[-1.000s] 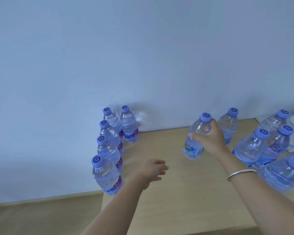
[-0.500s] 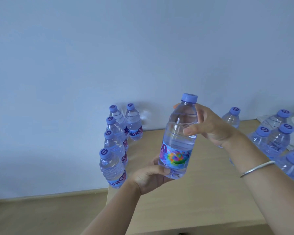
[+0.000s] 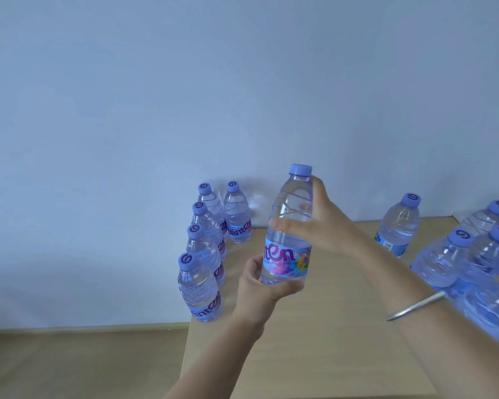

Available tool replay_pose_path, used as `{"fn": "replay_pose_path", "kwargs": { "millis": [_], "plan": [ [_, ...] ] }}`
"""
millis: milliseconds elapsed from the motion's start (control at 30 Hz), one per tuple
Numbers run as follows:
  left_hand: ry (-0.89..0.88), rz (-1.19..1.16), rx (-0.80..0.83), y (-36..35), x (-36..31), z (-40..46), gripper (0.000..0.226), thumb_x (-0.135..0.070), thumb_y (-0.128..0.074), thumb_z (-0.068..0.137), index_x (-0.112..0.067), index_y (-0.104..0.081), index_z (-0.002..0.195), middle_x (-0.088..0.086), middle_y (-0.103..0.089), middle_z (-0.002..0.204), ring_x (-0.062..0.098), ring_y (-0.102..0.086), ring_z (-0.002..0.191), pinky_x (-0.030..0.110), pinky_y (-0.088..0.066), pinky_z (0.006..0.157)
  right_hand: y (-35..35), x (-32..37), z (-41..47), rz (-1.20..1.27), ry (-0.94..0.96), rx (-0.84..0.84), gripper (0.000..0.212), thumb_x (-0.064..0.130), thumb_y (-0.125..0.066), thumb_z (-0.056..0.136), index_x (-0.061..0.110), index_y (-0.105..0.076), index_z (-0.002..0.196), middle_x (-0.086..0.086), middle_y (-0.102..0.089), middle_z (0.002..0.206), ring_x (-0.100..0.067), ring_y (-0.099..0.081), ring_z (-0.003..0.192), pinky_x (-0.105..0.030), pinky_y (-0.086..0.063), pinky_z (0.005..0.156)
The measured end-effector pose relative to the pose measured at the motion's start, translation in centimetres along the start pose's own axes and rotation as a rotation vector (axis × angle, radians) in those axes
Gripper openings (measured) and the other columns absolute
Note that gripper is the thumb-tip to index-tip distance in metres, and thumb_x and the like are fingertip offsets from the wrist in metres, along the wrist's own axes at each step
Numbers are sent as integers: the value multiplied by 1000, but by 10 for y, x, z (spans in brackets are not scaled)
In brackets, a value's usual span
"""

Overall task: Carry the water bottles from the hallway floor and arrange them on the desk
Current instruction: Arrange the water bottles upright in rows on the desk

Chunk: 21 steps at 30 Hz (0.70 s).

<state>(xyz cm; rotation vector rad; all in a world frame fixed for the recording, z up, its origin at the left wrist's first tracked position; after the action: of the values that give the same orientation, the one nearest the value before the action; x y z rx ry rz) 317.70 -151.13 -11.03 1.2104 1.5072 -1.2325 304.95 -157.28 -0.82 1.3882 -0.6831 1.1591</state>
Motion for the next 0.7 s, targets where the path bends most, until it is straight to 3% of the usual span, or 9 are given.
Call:
{"fn": "replay_pose_path", "kwargs": {
  "millis": [67,167,267,400,467,600,700],
  "plan": [
    [-2,3,-29,-3,1,-1,75,-14,-84,33,-15,-52,102,1,-66,94,2,-66,69,14,-50,59,-2,-3,4,-33,-14,-36,77,45,-78,67,35,-32,128,13,-58,114,-11,-60,101,-31,-48,87],
    [-28,7,-34,-5,1,-5,79,-22,-84,30,-15,-50,101,-1,-64,94,-1,-65,68,12,-49,58,-3,-3,8,34,11,-27,69,35,-80,69,34,-38,124,7,-60,110,-14,-62,100,-31,-49,85],
    [-37,-13,19,4,-4,-4,86,-24,-85,33,-14,-49,110,4,-61,110,5,-67,83,19,-52,67,2,3,8,199,63,34,60,26,-80,66,35,-45,114,-2,-65,109,-14,-64,99,-24,-51,78],
    [53,-94,360,21,-19,0,75,-17,-80,51,-4,-52,119,11,-63,112,22,-62,101,30,-50,88,4,9,9,364,105,150,63,26,-78,60,28,-49,117,-5,-68,107,-17,-67,98,-26,-52,76],
    [75,-102,489,23,-25,0,69,-19,-82,54,-2,-56,115,10,-67,106,22,-63,99,29,-50,89,3,9,11,444,114,194,66,28,-74,57,26,-50,118,-2,-68,105,-18,-67,99,-29,-53,78],
    [15,-57,384,24,-28,3,57,-10,-80,53,-2,-64,107,15,-68,102,26,-63,96,33,-51,88,1,14,15,462,115,267,69,27,-72,54,26,-50,119,1,-64,110,-20,-62,107,-43,-53,88],
    [-34,-16,243,26,-25,3,59,-10,-82,47,-2,-65,103,13,-71,95,23,-66,87,28,-53,75,2,20,20,344,110,329,59,25,-73,66,28,-48,119,7,-64,114,-9,-61,110,-31,-52,89]
  ]
}}
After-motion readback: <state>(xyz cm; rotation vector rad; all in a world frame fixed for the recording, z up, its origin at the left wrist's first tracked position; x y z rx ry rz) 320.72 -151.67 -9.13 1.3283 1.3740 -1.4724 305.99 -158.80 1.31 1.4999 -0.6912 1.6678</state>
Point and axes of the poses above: each hand's wrist, its own z-axis towards the middle knuckle, its own y-axis out of the back of the hand, x = y × z, the point moved 3 cm from there along z, towards the middle knuckle
